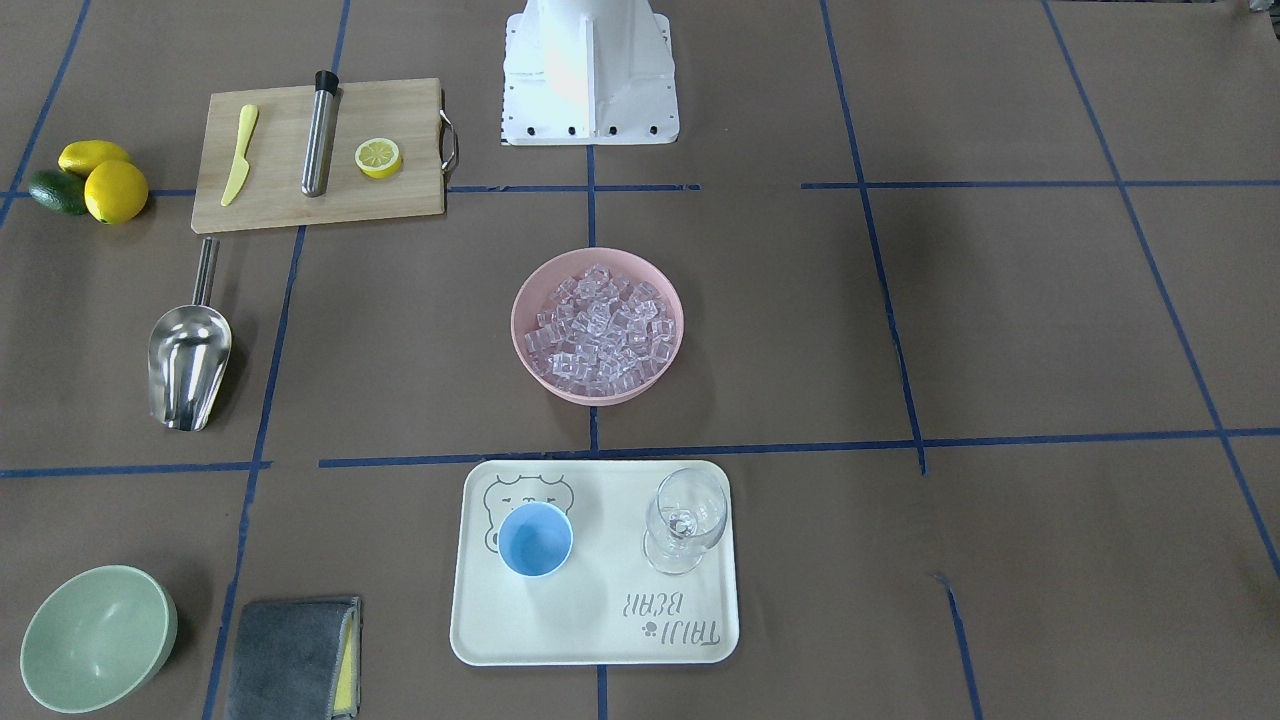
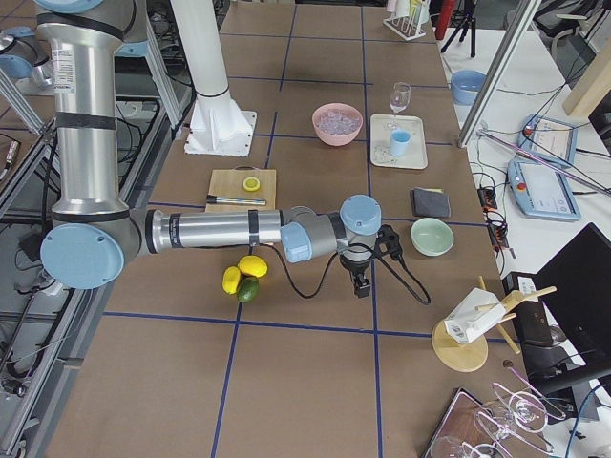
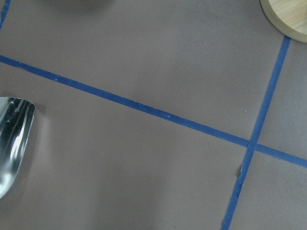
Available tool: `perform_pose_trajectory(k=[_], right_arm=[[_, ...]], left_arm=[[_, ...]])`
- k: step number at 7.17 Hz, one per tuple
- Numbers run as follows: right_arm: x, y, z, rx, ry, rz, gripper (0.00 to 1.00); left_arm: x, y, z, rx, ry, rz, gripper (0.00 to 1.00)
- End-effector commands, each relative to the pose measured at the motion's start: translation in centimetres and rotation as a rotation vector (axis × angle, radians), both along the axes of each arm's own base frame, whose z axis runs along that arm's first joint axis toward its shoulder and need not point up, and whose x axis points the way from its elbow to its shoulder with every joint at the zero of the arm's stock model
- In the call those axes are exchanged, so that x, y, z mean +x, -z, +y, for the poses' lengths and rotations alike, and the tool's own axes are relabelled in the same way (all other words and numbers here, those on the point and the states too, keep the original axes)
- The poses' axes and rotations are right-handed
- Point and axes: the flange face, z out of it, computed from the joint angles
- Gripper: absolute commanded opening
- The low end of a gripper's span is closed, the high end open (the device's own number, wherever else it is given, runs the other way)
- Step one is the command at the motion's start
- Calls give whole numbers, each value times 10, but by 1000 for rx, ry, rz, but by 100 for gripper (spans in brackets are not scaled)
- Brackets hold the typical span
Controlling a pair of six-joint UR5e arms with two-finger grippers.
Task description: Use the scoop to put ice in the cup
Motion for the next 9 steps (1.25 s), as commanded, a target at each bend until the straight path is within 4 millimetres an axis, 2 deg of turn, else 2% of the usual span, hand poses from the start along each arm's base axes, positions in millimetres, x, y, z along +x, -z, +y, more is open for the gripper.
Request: perform_pose_trajectory(k=[1, 2, 3, 4, 5, 6, 7, 9], right_arm=[[-59, 54, 24, -148, -95, -36, 100], [-82, 72, 43, -164, -128, -26, 100], [-100, 79, 67, -171, -178, -43, 100], [-123, 73, 88, -168, -187, -58, 100], [-146, 69, 101, -204, -216, -42, 100], [-177, 77, 110, -250, -277, -36, 100], [-192, 80, 119, -232, -301, -49, 95], [-227, 85, 136, -259, -336, -39, 95]], left_arm=[[46, 21, -5, 157, -88, 21, 100], [60, 33, -4, 268, -114, 39, 100], [79, 38, -2, 317, -149, 52, 100], [86, 45, -1, 343, -172, 88, 100], [89, 51, 2, 367, -192, 142, 100], [94, 53, 3, 393, -202, 152, 100], [112, 56, 7, 421, -237, 162, 100], [120, 60, 8, 445, -251, 167, 100]])
